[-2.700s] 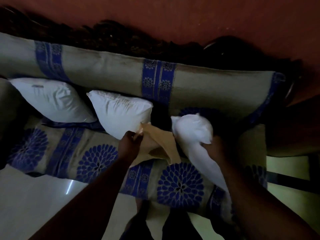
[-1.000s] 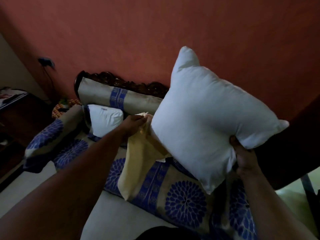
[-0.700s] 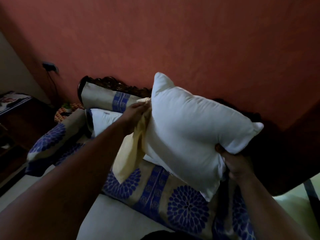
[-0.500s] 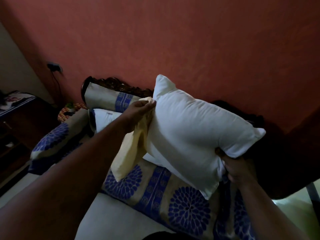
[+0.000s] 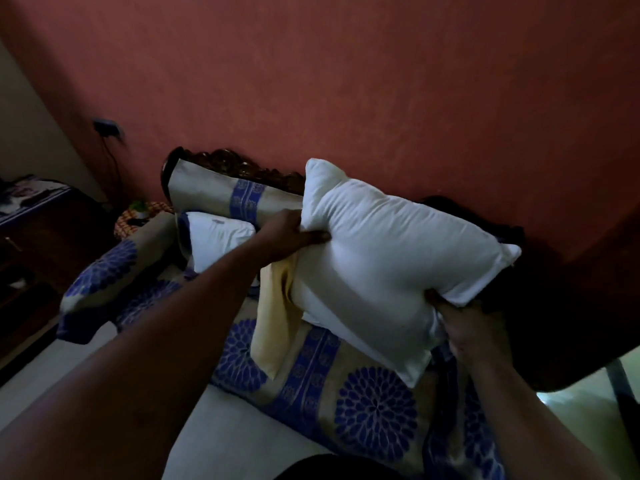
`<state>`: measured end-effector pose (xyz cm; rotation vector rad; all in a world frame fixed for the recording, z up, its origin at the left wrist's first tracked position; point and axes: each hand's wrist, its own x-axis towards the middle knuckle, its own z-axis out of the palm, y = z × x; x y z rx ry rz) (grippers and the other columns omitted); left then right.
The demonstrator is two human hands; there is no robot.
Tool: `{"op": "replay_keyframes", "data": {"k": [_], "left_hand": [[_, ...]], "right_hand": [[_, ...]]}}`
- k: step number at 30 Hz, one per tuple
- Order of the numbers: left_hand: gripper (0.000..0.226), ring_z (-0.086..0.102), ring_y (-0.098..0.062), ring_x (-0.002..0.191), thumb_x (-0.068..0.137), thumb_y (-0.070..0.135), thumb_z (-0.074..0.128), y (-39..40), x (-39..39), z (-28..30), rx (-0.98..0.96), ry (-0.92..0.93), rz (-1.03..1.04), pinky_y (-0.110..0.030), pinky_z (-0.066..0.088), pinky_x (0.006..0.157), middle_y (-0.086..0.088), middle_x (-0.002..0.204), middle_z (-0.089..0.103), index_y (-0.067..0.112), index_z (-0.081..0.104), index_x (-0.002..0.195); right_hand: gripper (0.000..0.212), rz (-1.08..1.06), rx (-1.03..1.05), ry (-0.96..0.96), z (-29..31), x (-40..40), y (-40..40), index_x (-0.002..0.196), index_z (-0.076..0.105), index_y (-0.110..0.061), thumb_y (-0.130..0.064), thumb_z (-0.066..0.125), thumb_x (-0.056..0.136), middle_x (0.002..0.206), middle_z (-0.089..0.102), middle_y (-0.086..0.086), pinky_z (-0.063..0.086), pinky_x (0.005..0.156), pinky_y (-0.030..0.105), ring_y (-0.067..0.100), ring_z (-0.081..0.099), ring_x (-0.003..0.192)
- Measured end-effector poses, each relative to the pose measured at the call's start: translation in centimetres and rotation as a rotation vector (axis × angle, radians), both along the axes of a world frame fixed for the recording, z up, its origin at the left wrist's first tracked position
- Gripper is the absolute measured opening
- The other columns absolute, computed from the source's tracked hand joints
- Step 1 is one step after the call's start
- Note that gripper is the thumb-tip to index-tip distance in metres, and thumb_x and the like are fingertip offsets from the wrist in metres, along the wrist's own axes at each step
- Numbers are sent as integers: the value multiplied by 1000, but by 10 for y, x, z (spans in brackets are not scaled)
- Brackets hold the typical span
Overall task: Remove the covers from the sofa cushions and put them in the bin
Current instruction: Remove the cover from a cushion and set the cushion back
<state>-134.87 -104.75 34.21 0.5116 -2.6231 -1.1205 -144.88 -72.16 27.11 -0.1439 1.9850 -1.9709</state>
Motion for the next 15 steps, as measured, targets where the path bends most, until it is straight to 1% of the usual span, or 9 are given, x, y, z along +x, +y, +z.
{"op": "replay_keyframes", "data": {"k": [2,3,5,7,8,10,12,14,15], "left_hand": [[45,68,-14,100,80,47,80,0,0,-2,76,31,34,-39,55,92,0,107,73,16,73,113],[41,69,-13,98,81,46,80,0,0,-3,98,42,45,-40,56,92,2,103,74,17,74,109],[35,70,-11,94,81,42,81,2,1,-5,141,57,54,-39,58,89,3,98,75,16,76,104],[30,71,-14,91,82,38,81,6,0,-4,168,48,51,-37,57,83,-1,95,76,14,76,99],[27,71,-15,88,82,37,82,9,-1,-4,167,44,42,-38,57,79,-3,93,75,13,75,93],[20,69,-14,77,81,34,83,20,-6,0,125,15,-6,-34,54,70,-4,85,74,18,72,81],[19,68,-14,73,79,35,84,32,-11,6,65,-20,-85,-31,51,66,-5,83,74,20,73,82],[25,65,-14,72,79,37,83,40,-16,10,-9,-48,-160,-30,47,63,-2,80,72,15,74,88],[28,60,-12,69,79,37,83,42,-16,13,-32,-51,-175,-30,43,62,1,76,68,12,72,87]], "right_hand": [[59,28,147,60,12,5,0,132,54,-19,-25,83,80,125,62,5,52,73,19,25,59,116],[77,-9,269,160,18,6,1,144,45,-16,-26,85,79,134,56,8,51,82,20,26,53,126],[109,-200,515,601,29,9,-4,157,22,-9,-34,89,74,159,30,18,36,112,37,36,32,145],[120,-175,596,1063,38,14,-23,158,14,-6,-54,84,74,164,13,24,18,122,54,41,14,152],[125,-72,671,1190,41,16,-40,160,9,-9,-69,75,72,166,7,23,9,122,59,41,6,153],[139,131,870,1206,58,26,-72,160,-8,-20,-88,62,62,168,-7,16,0,118,67,39,-10,154],[149,200,964,1099,63,26,-94,157,-21,-24,-89,65,55,167,-13,14,2,114,74,38,-13,153],[154,206,912,922,66,15,-103,157,-21,-25,-82,77,53,167,2,15,17,113,73,39,9,153],[153,207,845,825,68,9,-105,158,-16,-25,-76,83,52,165,16,15,27,113,65,37,25,148]]}}
